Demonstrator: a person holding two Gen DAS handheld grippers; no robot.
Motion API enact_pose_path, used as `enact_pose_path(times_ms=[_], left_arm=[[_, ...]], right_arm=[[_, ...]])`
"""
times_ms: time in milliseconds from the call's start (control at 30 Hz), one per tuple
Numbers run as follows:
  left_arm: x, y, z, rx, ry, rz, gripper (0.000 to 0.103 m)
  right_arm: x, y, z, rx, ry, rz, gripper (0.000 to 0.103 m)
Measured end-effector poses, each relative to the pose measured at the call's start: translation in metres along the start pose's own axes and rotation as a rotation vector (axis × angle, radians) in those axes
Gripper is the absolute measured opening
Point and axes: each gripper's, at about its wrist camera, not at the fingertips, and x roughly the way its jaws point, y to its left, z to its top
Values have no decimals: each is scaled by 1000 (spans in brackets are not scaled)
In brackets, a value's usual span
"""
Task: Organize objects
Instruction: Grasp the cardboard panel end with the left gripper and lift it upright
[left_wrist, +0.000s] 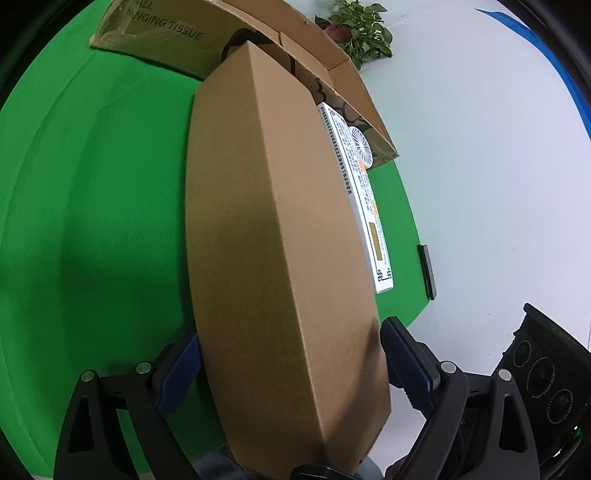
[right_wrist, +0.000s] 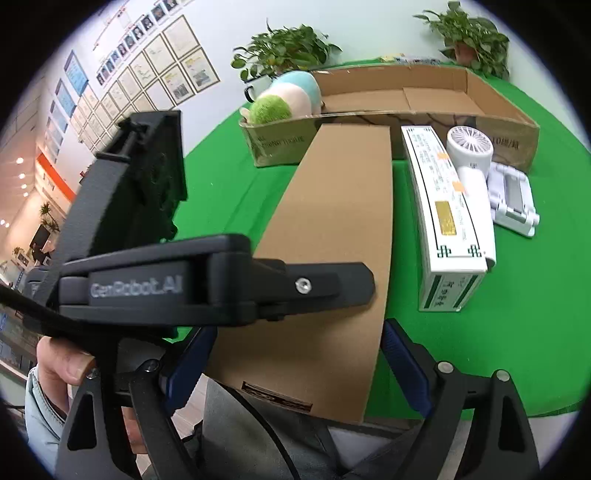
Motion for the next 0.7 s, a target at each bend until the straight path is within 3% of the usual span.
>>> enact_pose_path(times_ms=[333, 700], left_arm=[[-16, -14, 14, 19, -39, 8, 88], [-53, -63, 61, 140, -133, 33, 79]], right_arm=[[-1, -1, 1, -18, -16, 19, 89], [-26, -1, 21, -51, -124, 4, 86]])
